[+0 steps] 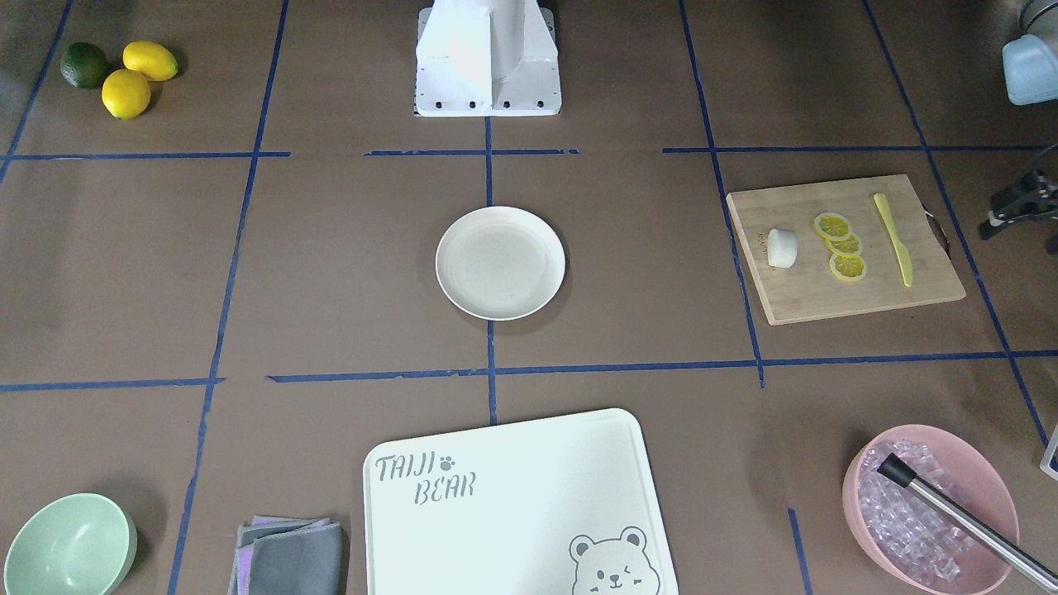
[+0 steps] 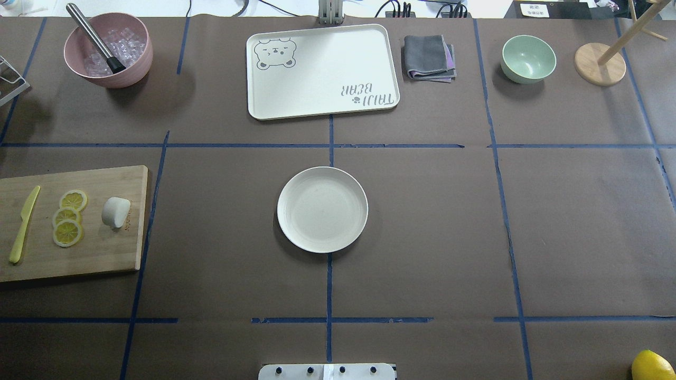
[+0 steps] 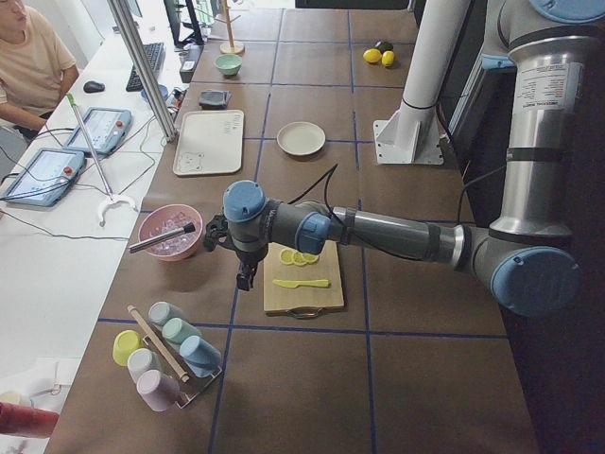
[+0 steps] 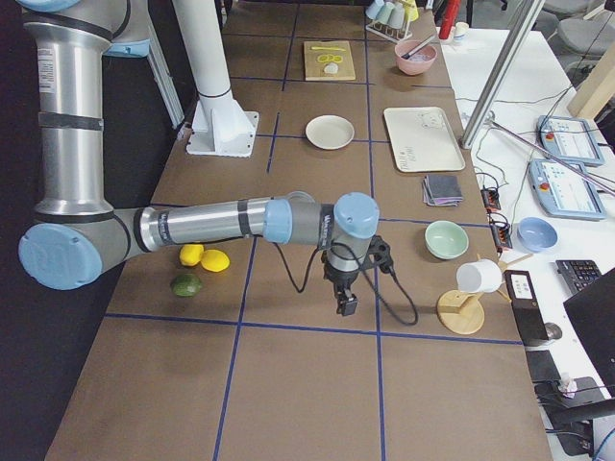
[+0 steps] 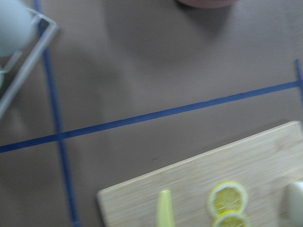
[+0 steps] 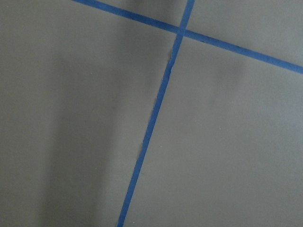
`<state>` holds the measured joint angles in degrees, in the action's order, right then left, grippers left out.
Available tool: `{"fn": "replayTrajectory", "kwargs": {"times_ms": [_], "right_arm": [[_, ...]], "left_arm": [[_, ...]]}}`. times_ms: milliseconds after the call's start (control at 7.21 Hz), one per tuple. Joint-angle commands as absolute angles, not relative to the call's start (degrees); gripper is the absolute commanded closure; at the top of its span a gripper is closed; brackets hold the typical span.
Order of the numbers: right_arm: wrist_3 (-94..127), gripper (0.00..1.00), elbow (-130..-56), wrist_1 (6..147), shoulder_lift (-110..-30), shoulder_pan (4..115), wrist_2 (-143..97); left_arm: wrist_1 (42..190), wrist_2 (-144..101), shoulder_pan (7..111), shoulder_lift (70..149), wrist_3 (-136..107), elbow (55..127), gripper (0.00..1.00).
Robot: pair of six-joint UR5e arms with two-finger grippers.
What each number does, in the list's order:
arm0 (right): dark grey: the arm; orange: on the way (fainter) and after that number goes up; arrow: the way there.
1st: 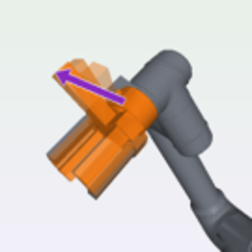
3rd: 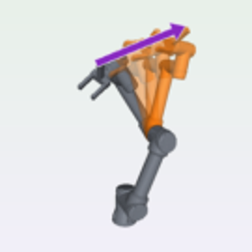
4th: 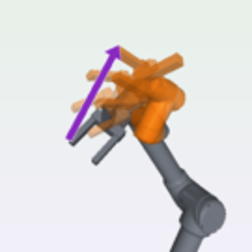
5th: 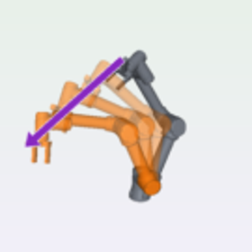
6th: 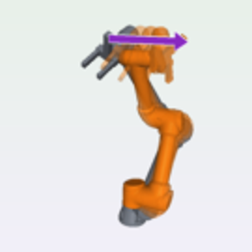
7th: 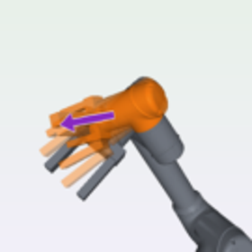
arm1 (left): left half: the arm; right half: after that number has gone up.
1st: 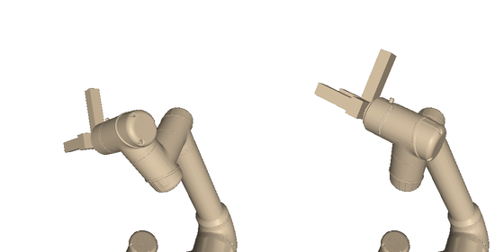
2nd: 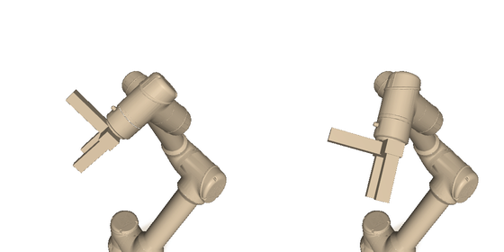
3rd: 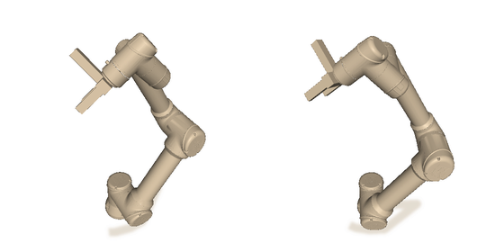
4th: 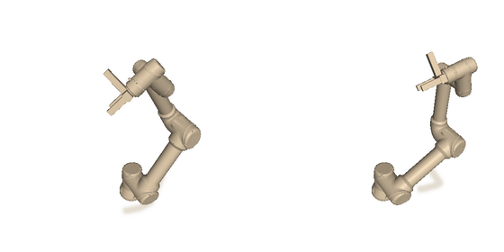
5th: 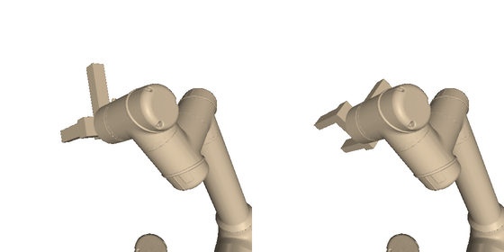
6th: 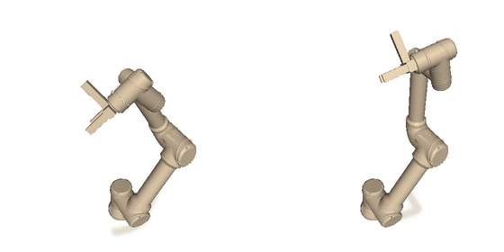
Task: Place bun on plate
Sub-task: 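Reach the left gripper to the white bun on the cutting board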
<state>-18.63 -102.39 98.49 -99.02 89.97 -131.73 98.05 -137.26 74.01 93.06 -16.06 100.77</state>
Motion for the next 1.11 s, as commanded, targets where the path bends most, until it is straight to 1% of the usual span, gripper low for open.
{"fn": "replayTrajectory", "kwargs": {"times_ms": [0, 277, 416, 832, 970], "right_arm": [[-16.8, 0.0, -102.3, 96.4, -99.6, 90.2, -131.7], [-16.8, 0.0, -102.3, 96.3, -99.6, 90.2, -131.7], [-16.8, 0.0, -102.4, 96.3, -99.6, 90.2, -131.7], [-16.8, 0.0, -102.5, 96.3, -99.8, 90.3, -131.7], [-16.8, 0.0, -102.5, 96.3, -99.8, 90.3, -132.0]], "left_arm": [[99.7, -129.9, 61.8, 94.6, -33.8, 104.8, 0.0], [107.8, -123.7, 50.8, 94.8, -41.4, 103.0, 0.0], [108.5, -123.7, 48.6, 94.7, -41.6, 102.7, 0.0], [108.7, -123.6, 46.5, 94.7, -41.3, 99.8, 0.0], [109.0, -123.6, 46.3, 94.9, -41.1, 99.3, 0.06]]}}
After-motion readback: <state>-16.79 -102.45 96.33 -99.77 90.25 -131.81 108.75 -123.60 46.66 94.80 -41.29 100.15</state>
